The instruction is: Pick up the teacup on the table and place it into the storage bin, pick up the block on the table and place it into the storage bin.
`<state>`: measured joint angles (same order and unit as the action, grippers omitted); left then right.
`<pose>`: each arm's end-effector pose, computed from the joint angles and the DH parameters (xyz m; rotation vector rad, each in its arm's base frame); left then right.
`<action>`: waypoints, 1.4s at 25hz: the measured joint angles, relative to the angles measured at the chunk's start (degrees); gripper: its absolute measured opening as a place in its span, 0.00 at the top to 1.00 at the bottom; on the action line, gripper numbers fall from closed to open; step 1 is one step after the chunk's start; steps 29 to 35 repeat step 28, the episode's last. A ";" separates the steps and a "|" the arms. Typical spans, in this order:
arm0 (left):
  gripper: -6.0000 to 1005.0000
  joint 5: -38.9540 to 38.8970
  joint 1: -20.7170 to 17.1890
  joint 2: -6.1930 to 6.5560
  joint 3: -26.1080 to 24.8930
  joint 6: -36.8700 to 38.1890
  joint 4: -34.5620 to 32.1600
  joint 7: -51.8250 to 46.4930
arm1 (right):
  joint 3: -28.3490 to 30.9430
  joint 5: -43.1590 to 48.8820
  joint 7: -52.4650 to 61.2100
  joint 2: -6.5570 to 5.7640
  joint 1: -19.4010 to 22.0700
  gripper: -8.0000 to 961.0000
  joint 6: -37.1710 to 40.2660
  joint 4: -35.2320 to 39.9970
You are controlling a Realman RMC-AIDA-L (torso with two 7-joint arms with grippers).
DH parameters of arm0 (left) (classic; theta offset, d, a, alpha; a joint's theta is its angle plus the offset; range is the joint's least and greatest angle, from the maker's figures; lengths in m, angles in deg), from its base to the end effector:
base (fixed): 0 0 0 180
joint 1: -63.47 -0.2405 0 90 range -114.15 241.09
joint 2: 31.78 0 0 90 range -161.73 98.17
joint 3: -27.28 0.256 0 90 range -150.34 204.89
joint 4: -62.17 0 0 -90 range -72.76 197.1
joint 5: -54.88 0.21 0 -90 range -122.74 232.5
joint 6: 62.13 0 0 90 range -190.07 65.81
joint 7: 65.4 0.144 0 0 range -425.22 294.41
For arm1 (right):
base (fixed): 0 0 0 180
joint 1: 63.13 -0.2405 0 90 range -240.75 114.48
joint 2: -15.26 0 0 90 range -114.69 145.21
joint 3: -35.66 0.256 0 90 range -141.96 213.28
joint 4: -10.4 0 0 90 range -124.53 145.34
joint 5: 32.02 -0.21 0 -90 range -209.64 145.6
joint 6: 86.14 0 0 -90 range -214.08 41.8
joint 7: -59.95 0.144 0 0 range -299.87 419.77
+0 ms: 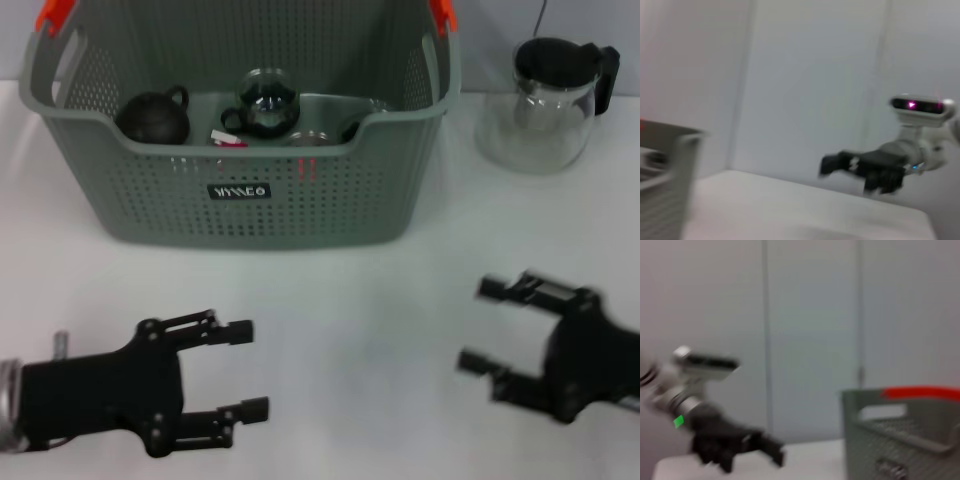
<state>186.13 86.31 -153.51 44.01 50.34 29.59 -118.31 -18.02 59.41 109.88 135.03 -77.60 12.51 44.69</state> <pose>-0.2923 0.2300 -0.0044 -2.7692 -0.3438 -0.9982 0.2801 0.2452 -0.0114 -2.6069 0.1720 1.0086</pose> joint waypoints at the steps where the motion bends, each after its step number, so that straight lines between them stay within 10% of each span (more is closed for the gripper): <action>1: 0.24 0.14 0.61 0.01 1.39 -0.13 0.07 0.04 | 0.01 1.78 -1.77 0.10 -1.02 0.22 -0.39 -2.24; 9: 0.24 0.76 1.95 -0.15 7.18 -1.40 0.24 0.28 | -0.08 9.00 -6.61 0.22 -6.54 0.22 -1.93 -9.85; 35: 0.24 0.50 1.86 -0.79 7.64 -5.75 1.82 0.44 | -0.25 9.72 -6.77 0.21 -6.85 0.22 -2.45 -10.87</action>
